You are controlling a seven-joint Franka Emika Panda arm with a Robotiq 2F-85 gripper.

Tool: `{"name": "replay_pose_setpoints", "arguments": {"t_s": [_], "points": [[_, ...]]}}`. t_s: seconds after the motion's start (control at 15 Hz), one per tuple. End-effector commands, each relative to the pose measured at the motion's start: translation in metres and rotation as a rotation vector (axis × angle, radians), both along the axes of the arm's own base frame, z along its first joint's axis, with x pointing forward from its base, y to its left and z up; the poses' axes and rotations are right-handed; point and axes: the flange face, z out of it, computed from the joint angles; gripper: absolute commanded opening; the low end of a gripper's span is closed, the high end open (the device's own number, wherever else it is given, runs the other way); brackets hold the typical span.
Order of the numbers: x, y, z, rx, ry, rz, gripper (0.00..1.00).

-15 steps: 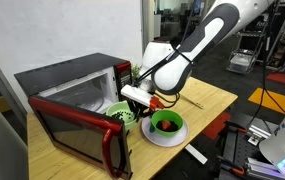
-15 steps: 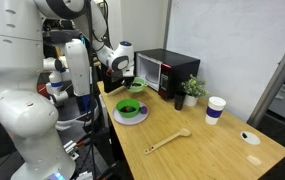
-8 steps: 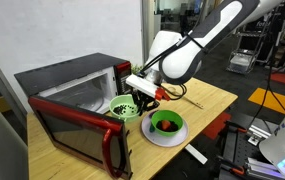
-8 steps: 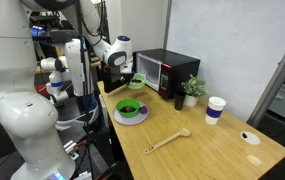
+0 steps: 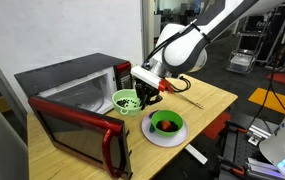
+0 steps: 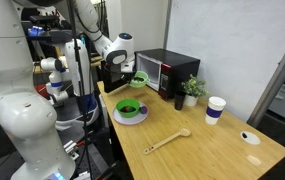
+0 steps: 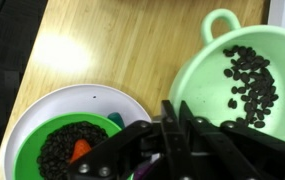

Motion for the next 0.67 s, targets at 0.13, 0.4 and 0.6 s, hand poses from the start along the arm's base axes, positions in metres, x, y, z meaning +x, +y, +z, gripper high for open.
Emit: {"name": "replay_pose_setpoints", "arguments": {"t_s": [0.13,0.4,0.6], "points": [[0.017,-0.006,-0.005,0.016,0.048,0.038,0.02],[0.040,0.001,-0.018,0.010,0.103,0.081,0.02],[0.066,0.010,-0.036,-0.007,0.151,0.114,0.02]]}}
